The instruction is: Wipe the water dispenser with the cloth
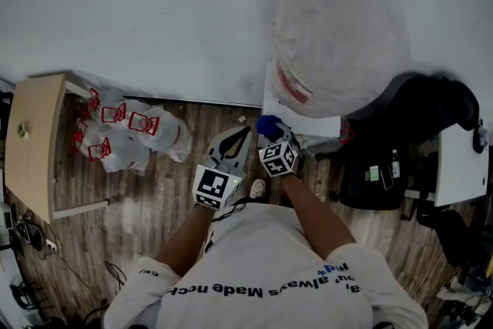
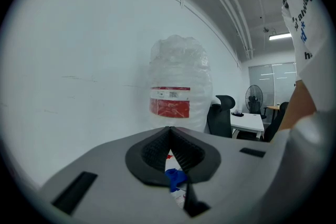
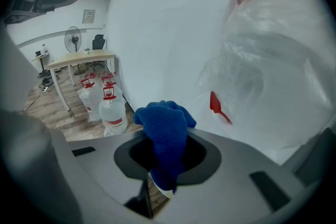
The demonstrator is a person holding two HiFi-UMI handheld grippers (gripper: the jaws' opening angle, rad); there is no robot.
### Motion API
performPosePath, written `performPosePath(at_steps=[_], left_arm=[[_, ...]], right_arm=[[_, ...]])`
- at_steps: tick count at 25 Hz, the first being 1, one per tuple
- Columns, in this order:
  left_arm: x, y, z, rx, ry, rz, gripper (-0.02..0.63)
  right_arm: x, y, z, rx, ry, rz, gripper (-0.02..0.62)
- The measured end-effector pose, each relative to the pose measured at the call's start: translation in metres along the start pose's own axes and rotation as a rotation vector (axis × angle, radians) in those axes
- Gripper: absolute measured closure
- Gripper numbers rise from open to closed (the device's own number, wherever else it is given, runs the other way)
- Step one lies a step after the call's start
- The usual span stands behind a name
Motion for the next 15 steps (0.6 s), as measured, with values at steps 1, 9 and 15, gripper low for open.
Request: performPosePath(at_steps=[1, 9, 15], left_arm=[[0.0, 0.001, 0.0, 0.0, 0.0, 0.001, 0.588], [0.003, 0.002, -0.001, 0.003, -0.003, 0.008, 0.588], [0.003, 0.0, 0.002, -0.006, 0.0, 0.004, 0.588]], right_arm=[[-0.001, 0.001, -0.001, 0.001, 0.001, 0.0, 0.514], [0.026, 0.021, 0.015, -0.007, -0.068, 0.09, 0.511], [0.021, 0.029, 0.058, -0.113, -0.136, 0.099, 0.511]])
Point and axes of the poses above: the fingertips, and each gripper's own axes: y backward along the fingers, z to its right, x out of its top, the point moved 4 cm from there along y, backward along the fingers, and after that the axes turned 5 degrees about -y, right-handed, at the moved point
